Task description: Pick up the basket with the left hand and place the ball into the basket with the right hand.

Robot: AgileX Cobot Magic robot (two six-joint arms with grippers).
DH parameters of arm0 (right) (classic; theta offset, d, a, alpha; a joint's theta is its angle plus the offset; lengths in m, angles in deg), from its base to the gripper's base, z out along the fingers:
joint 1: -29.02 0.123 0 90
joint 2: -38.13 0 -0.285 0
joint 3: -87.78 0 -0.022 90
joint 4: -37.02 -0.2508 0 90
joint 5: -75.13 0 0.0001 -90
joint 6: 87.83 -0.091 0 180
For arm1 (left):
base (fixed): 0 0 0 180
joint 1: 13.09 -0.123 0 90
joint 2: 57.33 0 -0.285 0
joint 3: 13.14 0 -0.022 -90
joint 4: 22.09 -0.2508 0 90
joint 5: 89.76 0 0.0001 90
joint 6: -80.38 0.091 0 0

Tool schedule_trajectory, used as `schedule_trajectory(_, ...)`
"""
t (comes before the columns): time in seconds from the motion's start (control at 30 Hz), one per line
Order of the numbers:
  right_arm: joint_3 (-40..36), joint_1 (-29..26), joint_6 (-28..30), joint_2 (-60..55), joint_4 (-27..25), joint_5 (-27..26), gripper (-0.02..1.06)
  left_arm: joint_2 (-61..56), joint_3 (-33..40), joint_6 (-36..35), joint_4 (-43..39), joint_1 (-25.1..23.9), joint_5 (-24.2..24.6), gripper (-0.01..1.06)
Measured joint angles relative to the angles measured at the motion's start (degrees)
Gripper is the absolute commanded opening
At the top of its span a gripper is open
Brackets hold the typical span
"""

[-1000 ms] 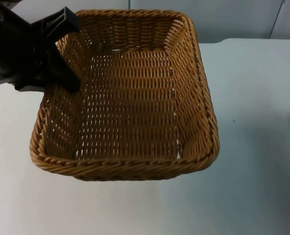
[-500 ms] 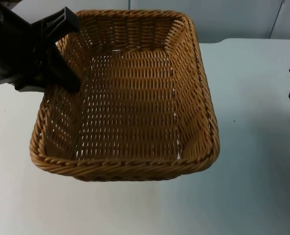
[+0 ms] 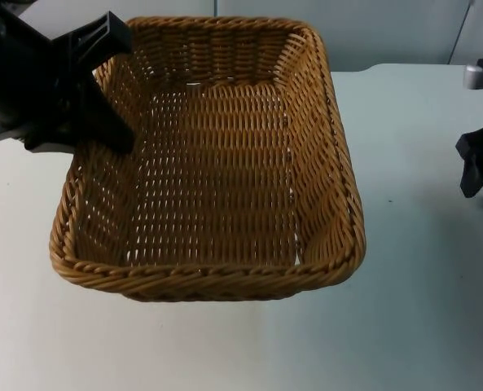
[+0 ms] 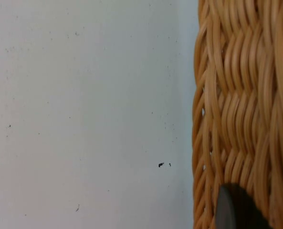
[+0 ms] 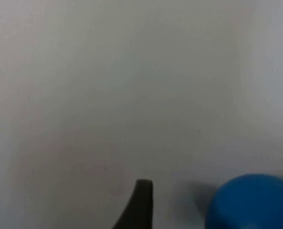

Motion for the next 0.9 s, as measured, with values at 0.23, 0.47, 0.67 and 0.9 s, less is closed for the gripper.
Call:
schedule_trajectory(0.23, 0.0, 0.0, -0.1, -0.5, 0.0, -0.6, 0.45, 0.0, 0.0, 0.0, 0.0, 0.0, 0.0, 0.00)
schedule_trajectory(0.47, 0.0, 0.0, -0.6, -0.5, 0.0, -0.6, 0.00, 0.0, 0.0, 0.0, 0.0, 0.0, -0.1, 0.00)
schedule_trajectory(0.67, 0.1, 0.0, -2.3, -0.5, 0.0, -0.6, 0.00, 0.0, 0.0, 0.0, 0.0, 0.0, -0.1, 0.00)
schedule_trajectory(0.9, 2.1, 0.0, -3.0, 3.8, 0.0, 3.6, 0.00, 0.0, 0.0, 0.0, 0.0, 0.0, -0.1, 0.00)
